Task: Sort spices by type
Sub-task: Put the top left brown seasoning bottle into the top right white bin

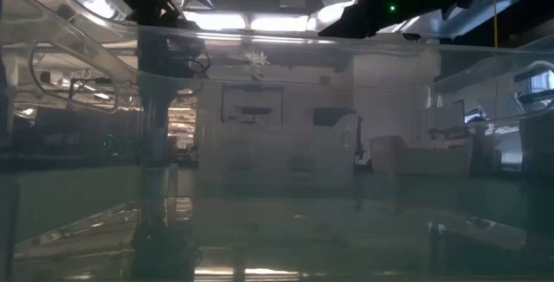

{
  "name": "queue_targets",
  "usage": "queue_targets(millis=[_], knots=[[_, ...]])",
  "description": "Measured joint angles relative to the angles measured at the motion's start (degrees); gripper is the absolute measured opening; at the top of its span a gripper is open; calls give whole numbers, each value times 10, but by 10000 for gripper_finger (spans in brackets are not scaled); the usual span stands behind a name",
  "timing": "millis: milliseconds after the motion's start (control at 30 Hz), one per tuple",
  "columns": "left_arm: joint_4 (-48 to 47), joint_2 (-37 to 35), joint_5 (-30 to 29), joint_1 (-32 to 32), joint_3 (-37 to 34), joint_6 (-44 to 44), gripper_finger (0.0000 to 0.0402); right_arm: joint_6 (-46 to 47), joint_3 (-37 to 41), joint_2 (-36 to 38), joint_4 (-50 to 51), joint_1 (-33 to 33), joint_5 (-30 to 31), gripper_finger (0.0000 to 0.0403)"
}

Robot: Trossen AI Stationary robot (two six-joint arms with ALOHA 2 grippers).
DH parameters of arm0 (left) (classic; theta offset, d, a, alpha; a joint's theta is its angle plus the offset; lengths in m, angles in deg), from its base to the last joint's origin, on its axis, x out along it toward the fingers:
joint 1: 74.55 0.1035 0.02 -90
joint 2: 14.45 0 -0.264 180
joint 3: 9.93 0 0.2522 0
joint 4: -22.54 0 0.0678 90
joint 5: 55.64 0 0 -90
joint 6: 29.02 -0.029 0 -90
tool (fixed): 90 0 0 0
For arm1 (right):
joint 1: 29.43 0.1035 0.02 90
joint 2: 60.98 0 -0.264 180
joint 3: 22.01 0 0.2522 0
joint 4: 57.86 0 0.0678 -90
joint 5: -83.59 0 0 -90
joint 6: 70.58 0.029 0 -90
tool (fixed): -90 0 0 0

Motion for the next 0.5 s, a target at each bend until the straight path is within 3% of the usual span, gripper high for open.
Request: queue_targets(millis=[500], knots=[[24,0,0,-8,-33,30,397,0,0,0,0,0,1,296]])
